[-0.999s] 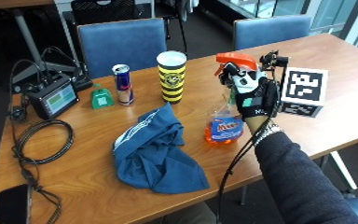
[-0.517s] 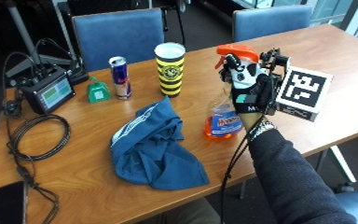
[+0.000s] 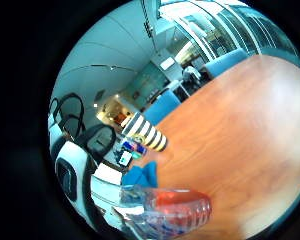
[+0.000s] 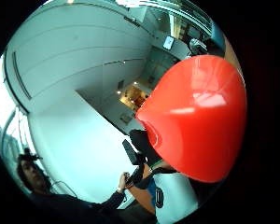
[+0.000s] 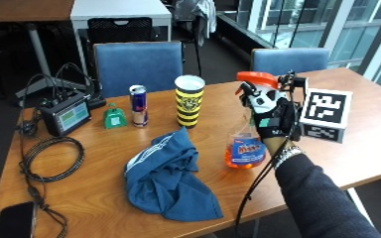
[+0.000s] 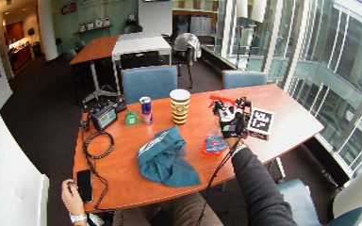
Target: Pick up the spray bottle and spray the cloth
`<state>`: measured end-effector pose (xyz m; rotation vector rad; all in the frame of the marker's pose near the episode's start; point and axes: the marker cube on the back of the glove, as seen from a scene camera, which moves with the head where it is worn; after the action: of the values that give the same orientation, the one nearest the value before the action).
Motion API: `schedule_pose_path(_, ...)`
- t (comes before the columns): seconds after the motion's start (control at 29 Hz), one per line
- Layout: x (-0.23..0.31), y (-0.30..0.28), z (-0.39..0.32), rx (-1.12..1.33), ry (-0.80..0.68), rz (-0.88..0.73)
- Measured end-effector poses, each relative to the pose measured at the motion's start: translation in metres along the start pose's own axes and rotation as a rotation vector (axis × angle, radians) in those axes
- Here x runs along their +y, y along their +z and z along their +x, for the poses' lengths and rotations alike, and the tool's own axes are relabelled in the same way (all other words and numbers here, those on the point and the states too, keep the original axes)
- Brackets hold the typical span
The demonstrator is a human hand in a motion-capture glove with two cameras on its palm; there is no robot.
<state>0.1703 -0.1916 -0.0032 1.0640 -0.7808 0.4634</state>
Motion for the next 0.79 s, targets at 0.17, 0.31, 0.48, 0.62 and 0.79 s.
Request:
schedule_pose_path(0.17, -0.018, -0.014, -0.022, 0.052, -0.074, -0.108)
schedule_pose_path(0.31, -0.031, -0.021, -0.045, 0.117, -0.169, -0.184)
schedule_pose_path(0.48, -0.041, -0.026, -0.077, 0.192, -0.302, -0.329)
schedule_pose_path(0.62, -0.043, -0.026, -0.096, 0.251, -0.382, -0.459)
schedule_pose_path(0.79, -0.038, -0.02, -0.105, 0.339, -0.465, -0.601)
